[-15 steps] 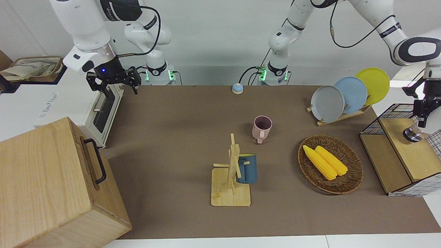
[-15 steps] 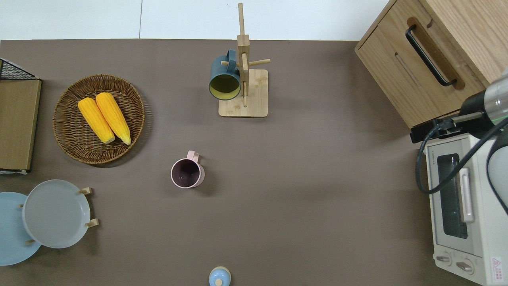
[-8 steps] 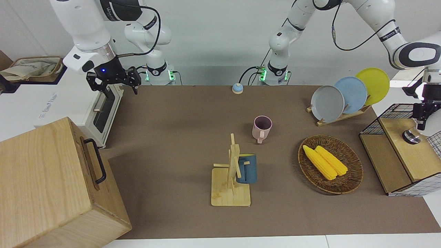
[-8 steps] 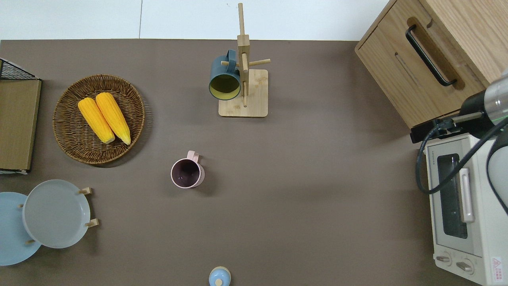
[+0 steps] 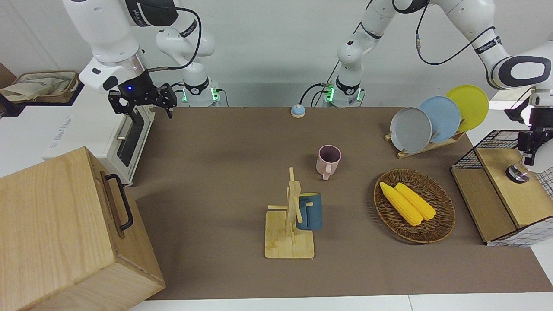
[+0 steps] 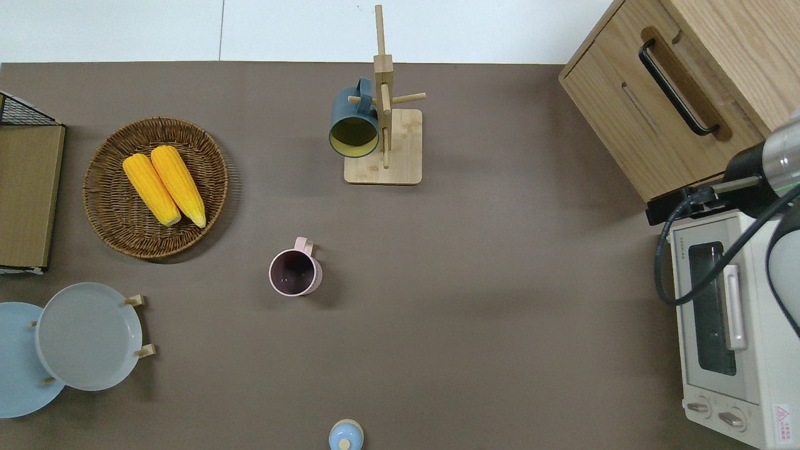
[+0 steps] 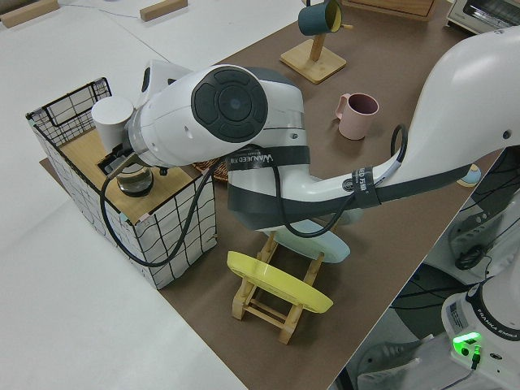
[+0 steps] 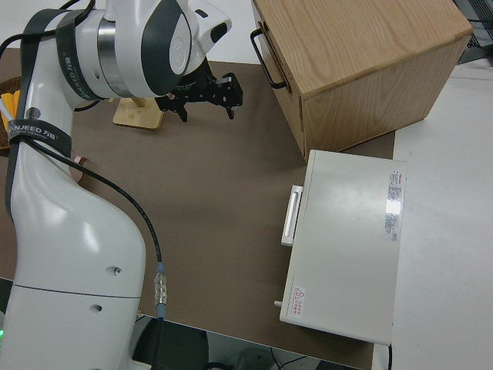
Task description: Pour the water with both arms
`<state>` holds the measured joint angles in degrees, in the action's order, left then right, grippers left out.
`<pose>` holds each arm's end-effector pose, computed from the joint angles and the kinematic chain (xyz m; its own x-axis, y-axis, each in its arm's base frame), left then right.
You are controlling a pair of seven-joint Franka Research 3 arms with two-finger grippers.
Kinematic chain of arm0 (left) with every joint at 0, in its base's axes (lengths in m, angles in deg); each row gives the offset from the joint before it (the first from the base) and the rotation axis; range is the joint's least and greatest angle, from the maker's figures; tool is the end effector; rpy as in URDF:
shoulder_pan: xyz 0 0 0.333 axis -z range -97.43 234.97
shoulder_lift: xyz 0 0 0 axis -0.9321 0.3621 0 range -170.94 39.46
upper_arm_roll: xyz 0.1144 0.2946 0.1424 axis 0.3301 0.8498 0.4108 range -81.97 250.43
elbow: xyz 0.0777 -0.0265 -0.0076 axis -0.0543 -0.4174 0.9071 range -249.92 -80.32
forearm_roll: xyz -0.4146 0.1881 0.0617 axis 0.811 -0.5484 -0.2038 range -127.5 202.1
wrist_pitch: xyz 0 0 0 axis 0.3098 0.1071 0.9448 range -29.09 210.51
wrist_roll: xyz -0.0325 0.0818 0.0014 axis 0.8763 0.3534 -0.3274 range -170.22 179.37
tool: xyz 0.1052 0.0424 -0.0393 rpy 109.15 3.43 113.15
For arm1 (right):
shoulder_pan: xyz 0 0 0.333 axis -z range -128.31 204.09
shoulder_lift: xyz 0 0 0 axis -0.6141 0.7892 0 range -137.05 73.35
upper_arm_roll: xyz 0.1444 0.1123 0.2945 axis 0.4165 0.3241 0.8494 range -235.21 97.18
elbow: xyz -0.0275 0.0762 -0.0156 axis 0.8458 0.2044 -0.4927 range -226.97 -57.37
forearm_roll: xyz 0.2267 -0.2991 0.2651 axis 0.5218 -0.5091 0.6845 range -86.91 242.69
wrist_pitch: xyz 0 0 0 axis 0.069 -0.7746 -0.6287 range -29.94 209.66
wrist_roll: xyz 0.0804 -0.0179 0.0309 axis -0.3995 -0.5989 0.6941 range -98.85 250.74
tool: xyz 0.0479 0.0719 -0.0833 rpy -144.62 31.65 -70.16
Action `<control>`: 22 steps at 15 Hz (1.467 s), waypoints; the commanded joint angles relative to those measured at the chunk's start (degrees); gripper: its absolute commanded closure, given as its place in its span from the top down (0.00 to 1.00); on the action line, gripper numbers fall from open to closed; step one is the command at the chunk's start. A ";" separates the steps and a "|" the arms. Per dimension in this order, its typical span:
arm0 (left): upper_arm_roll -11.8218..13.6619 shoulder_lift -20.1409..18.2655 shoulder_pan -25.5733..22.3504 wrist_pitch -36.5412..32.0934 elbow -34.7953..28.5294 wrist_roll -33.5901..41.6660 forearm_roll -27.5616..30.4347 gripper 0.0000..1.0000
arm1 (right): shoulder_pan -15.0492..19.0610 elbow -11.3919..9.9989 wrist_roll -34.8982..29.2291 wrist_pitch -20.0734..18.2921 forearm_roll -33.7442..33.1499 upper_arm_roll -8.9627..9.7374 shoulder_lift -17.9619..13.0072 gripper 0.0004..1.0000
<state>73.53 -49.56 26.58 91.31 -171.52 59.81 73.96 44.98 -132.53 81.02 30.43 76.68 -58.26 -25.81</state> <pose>0.6385 0.4100 0.4798 0.7292 0.0497 0.6825 0.0250 -0.9986 0.0460 0.6489 0.0320 0.6457 0.9879 0.1499 -0.0388 0.1500 -0.9887 -0.0019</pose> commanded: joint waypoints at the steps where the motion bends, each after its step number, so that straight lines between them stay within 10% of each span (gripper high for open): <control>1: -0.37 0.51 0.27 1.44 1.04 1.45 1.48 0.97 | 0.47 -0.23 0.82 -0.14 0.95 0.23 -0.51 0.99; 11: 0.24 -0.36 -0.17 -5.75 4.11 -1.52 -2.11 1.00 | 0.55 -0.23 0.82 -0.14 0.95 0.23 -0.51 0.99; 22: 2.01 -4.75 -1.05 -27.81 9.04 -11.36 -21.27 1.00 | 0.55 -0.23 0.82 -0.14 0.95 0.23 -0.51 0.99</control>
<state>75.56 -51.97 25.88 69.44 -162.75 52.43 56.24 44.98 -132.53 81.02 30.43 76.68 -58.26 -25.81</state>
